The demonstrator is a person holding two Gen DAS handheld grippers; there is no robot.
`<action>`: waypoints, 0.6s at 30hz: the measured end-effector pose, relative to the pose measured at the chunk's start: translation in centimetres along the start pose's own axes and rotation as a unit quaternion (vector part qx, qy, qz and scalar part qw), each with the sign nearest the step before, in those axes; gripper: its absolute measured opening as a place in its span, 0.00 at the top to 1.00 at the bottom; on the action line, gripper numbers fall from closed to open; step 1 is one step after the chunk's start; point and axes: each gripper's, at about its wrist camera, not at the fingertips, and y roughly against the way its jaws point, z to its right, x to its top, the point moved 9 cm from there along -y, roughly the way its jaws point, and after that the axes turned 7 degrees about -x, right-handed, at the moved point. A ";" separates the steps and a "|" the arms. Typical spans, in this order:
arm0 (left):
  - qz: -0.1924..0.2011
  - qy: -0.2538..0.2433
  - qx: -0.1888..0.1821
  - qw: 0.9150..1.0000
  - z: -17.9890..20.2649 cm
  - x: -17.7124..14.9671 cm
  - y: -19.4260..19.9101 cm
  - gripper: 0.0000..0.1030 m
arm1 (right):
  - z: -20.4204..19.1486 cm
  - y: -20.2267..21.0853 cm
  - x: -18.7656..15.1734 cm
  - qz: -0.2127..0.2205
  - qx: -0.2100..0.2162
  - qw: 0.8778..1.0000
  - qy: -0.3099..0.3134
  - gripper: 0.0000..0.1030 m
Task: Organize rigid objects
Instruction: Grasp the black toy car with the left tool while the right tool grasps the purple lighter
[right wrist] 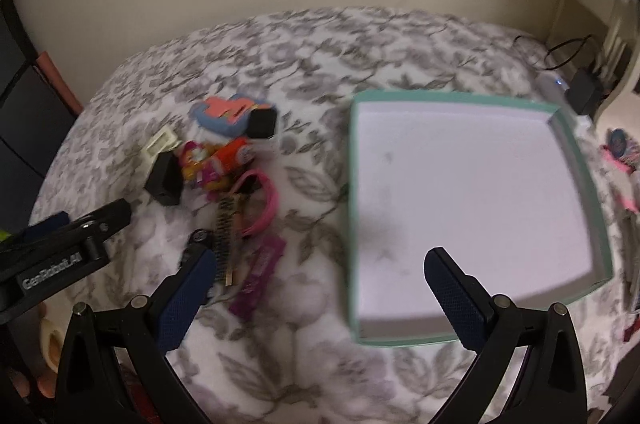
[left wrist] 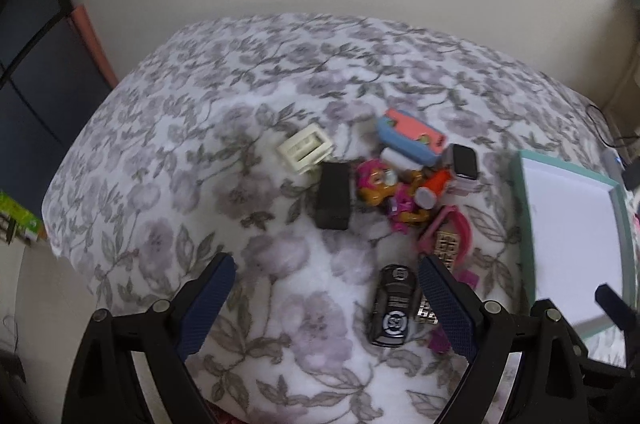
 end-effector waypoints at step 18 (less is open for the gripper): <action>-0.105 0.087 -0.002 0.991 -3.6 -3.0 -5.5 0.11 | -4.6 -5.2 -2.5 -0.082 0.025 0.995 0.046 0.39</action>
